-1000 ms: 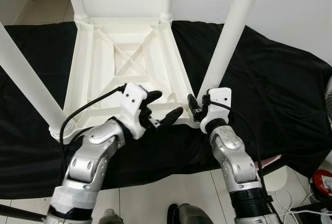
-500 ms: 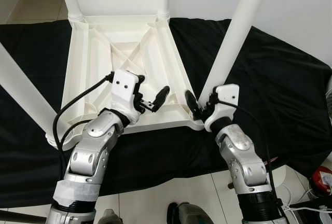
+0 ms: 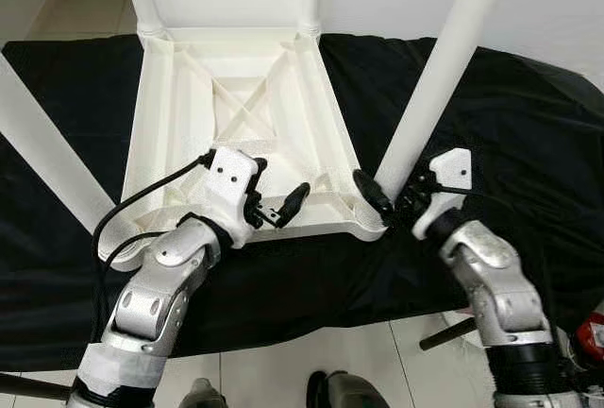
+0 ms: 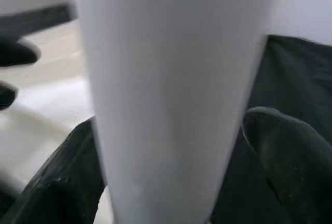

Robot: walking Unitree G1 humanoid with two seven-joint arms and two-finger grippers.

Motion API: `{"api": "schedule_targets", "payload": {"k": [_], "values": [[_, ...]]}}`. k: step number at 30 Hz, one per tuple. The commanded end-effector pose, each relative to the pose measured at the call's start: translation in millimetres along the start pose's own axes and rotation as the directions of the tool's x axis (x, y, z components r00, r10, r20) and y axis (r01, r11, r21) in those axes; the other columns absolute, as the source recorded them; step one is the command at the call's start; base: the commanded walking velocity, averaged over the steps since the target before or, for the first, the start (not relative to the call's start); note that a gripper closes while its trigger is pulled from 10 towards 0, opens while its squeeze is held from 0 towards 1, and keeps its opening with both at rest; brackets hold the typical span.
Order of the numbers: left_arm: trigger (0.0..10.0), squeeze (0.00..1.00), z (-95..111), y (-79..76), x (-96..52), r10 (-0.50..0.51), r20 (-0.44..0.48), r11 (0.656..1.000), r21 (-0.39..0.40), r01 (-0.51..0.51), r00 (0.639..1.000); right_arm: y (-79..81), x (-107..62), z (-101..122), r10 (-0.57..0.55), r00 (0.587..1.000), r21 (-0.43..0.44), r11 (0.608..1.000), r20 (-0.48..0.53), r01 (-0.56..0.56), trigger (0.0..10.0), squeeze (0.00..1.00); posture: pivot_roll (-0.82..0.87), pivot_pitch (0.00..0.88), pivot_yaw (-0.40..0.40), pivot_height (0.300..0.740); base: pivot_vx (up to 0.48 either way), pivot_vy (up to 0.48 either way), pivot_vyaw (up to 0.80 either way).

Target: Building children table

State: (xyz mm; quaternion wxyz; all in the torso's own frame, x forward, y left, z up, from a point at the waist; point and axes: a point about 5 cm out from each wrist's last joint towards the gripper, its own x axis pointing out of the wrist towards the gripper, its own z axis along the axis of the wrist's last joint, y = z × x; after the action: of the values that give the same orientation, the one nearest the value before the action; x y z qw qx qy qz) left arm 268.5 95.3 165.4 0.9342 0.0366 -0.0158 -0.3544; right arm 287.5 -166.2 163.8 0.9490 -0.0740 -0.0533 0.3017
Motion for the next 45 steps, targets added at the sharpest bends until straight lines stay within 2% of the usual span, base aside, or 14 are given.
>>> {"api": "schedule_targets", "payload": {"k": [1, 10, 11, 12, 14, 15, 17, 27, 29, 34, 36, 41, 43, 45], "values": [[10.0, 0.00, -8, -19.1, -0.7, -0.256, -0.036, 0.966, 0.011, 0.257, 0.966, -0.4, 1.4, -6, 0.042, 0.999, -0.026, 0.999, -0.029, -0.043, 10.0, 0.00, -0.01, 0.003, -0.028, 0.740, 0.000, 0.000, 0.00], [10.0, 0.00, -5, -23.4, 4.7, -0.275, -0.025, 0.961, -0.001, 0.275, 0.961, 0.6, 13.0, -22, 0.210, 0.971, -0.021, 0.977, -0.111, -0.214, 10.0, 0.00, 0.00, 0.000, -0.027, 0.740, 0.000, 0.000, 0.00], [10.0, 0.00, -4, -23.2, 4.5, -0.274, -0.026, 0.962, 0.001, 0.274, 0.962, 0.1, 13.9, -22, 0.216, 0.970, -0.018, 0.975, -0.110, -0.219, 9.5, 0.00, 0.00, 0.000, -0.027, 0.740, 0.000, 0.000, 0.00], [10.0, 0.00, -3, -23.4, 4.0, -0.275, -0.021, 0.962, -0.001, 0.275, 0.961, -0.6, 15.1, -23, 0.219, 0.969, -0.013, 0.975, -0.110, -0.222, 4.9, 0.00, 0.01, 0.000, -0.028, 0.740, 0.000, 0.000, 0.00], [10.0, 0.00, -2, -23.6, 3.6, -0.276, -0.017, 0.961, -0.002, 0.276, 0.961, -1.9, 16.0, -24, 0.228, 0.968, -0.010, 0.973, -0.107, -0.230, 4.9, 0.00, 0.01, 0.000, -0.030, 0.740, 0.000, 0.000, 0.00], [10.0, 0.00, -1, -24.0, 3.2, -0.277, -0.012, 0.961, -0.001, 0.277, 0.961, -3.0, 16.8, -24, 0.231, 0.968, -0.011, 0.972, -0.103, -0.233, 0.6, 0.00, 0.02, 0.000, -0.030, 0.740, 0.000, 0.000, 0.00], [10.0, 0.00, -1, -24.9, 2.6, -0.279, -0.005, 0.960, -0.002, 0.279, 0.960, -3.7, 17.0, -25, 0.231, 0.968, -0.010, 0.972, -0.100, -0.233, 0.0, 0.00, 0.02, 0.000, -0.031, 0.740, 0.000, 0.000, 0.00], [10.0, 0.00, 0, -28.4, 0.9, -0.277, -0.002, 0.961, -0.010, 0.277, 0.961, -8.2, 12.9, -33, 0.143, 0.982, 0.007, 0.990, -0.123, -0.143, 0.0, 0.00, 0.02, 0.000, -0.031, 0.740, 0.000, 0.000, 0.00], [10.0, 0.00, -1, -28.2, 1.4, -0.271, -0.006, 0.962, -0.014, 0.271, 0.962, -3.7, 14.5, -34, 0.117, 0.984, 0.030, 0.993, -0.136, -0.114, 0.6, 0.00, 0.02, 0.000, -0.032, 0.740, 0.000, 0.000, 0.00], [10.0, 0.00, -1, -26.5, 6.6, -0.238, -0.017, 0.970, -0.044, 0.237, 0.971, 11.9, 19.3, -46, -0.080, 0.971, 0.053, 0.994, -0.224, 0.094, 0.0, 0.00, 0.01, 0.008, -0.033, 0.740, 0.000, 0.000, 0.00], [10.0, 0.00, 0, -27.5, 7.9, -0.238, -0.011, 0.971, -0.036, 0.238, 0.971, 17.2, 20.3, -49, -0.190, 0.952, 0.091, 0.972, -0.240, 0.217, 0.0, 0.00, 0.00, 0.016, -0.032, 0.740, 0.000, 0.000, 0.00], [10.0, 0.00, 0, -26.7, 9.9, -0.222, -0.009, 0.974, -0.054, 0.221, 0.975, 26.2, 22.2, -49, -0.299, 0.921, 0.086, 0.941, -0.249, 0.328, 0.0, 0.00, -0.01, 0.024, -0.033, 0.740, 0.000, 0.000, 0.00], [10.0, 0.00, 1, -25.2, 11.6, -0.209, -0.005, 0.976, -0.061, 0.208, 0.978, 38.9, 28.5, -47, -0.409, 0.877, 0.132, 0.883, -0.252, 0.450, 0.0, 0.00, -0.01, 0.031, -0.036, 0.740, 0.000, 0.000, 0.00], [10.0, 0.00, 1, -25.2, 11.6, -0.209, -0.005, 0.976, -0.061, 0.208, 0.978, 38.9, 28.5, -47, -0.409, 0.877, 0.132, 0.883, -0.252, 0.450, 0.0, 0.00, -0.01, 0.031, -0.036, 0.740, 0.000, 0.000, 0.00]]}}
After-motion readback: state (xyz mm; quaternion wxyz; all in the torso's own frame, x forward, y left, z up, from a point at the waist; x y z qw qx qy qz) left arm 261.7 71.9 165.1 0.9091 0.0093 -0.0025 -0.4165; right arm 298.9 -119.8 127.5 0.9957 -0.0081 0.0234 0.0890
